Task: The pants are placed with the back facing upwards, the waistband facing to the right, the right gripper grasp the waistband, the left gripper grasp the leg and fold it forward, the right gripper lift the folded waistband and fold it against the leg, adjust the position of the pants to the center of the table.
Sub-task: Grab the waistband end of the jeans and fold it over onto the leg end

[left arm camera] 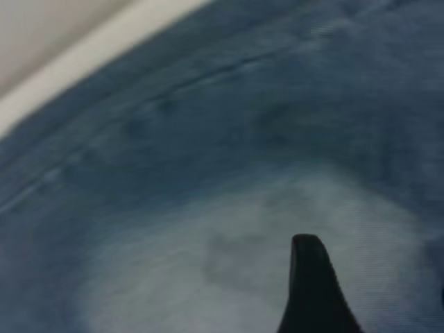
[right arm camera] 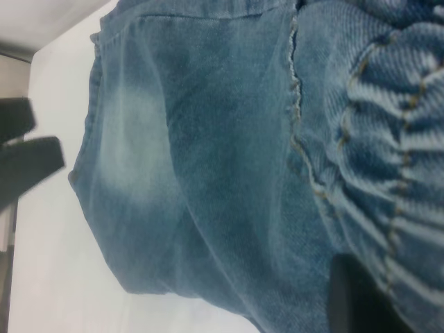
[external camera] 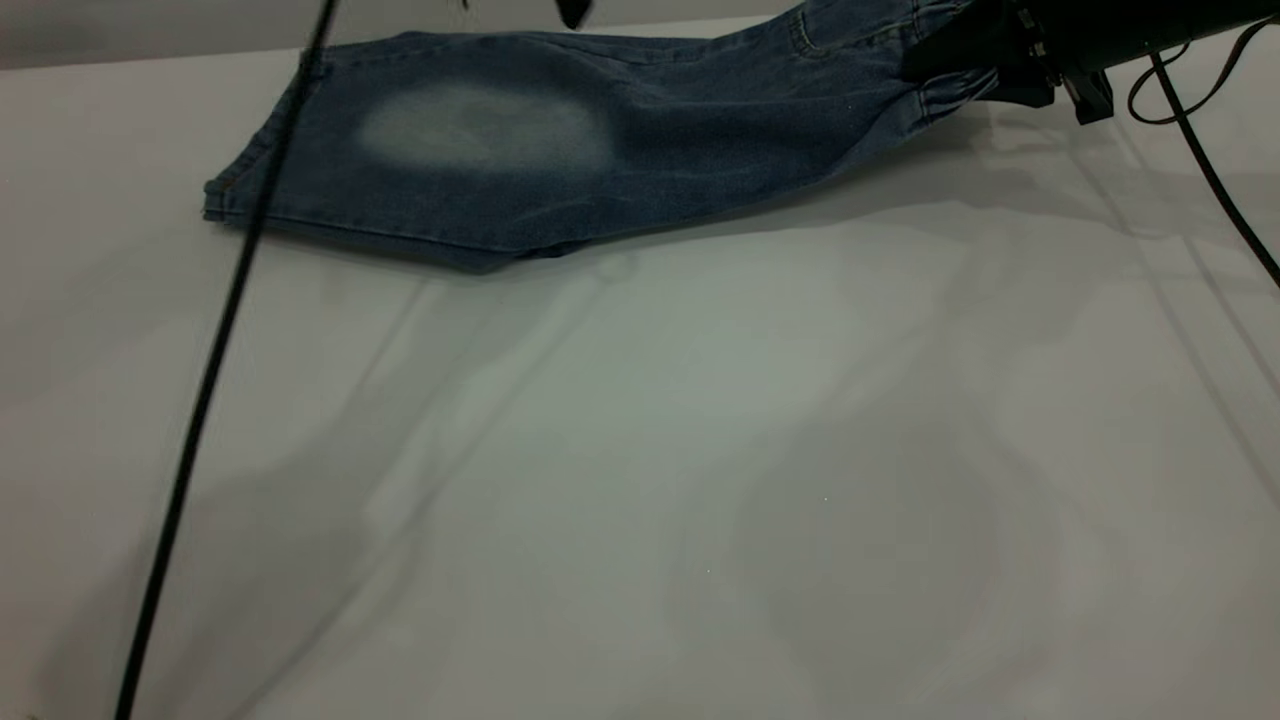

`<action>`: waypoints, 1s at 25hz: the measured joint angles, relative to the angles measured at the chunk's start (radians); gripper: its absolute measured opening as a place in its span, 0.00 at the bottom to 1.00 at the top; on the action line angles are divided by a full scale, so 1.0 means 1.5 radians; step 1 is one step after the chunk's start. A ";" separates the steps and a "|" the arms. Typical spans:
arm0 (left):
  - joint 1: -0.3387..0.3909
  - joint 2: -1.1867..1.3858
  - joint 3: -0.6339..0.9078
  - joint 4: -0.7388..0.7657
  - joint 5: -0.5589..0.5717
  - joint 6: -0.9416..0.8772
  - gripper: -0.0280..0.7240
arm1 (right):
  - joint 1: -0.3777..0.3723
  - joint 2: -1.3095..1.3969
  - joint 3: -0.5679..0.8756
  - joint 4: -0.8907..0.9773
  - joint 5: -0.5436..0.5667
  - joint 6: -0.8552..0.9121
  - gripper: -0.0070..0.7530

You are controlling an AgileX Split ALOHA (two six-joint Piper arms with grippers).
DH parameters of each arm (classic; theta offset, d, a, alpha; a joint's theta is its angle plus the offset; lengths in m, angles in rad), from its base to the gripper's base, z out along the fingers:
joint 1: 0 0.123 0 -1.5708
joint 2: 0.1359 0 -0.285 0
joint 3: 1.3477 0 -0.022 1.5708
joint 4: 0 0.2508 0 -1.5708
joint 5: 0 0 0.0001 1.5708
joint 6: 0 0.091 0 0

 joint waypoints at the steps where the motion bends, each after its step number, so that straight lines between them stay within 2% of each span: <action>1: 0.000 0.019 -0.034 -0.022 0.020 0.019 0.57 | 0.000 0.000 0.000 -0.001 0.000 0.001 0.14; 4: 0.000 0.070 -0.125 -0.060 0.078 0.065 0.57 | 0.000 0.000 0.000 -0.005 -0.001 0.001 0.14; 9: 0.000 0.153 -0.234 -0.065 0.140 0.068 0.57 | 0.000 0.000 0.000 -0.006 -0.001 0.002 0.14; 25: 0.000 0.192 -0.243 -0.065 0.084 0.065 0.57 | 0.001 -0.042 0.000 -0.011 -0.010 0.002 0.14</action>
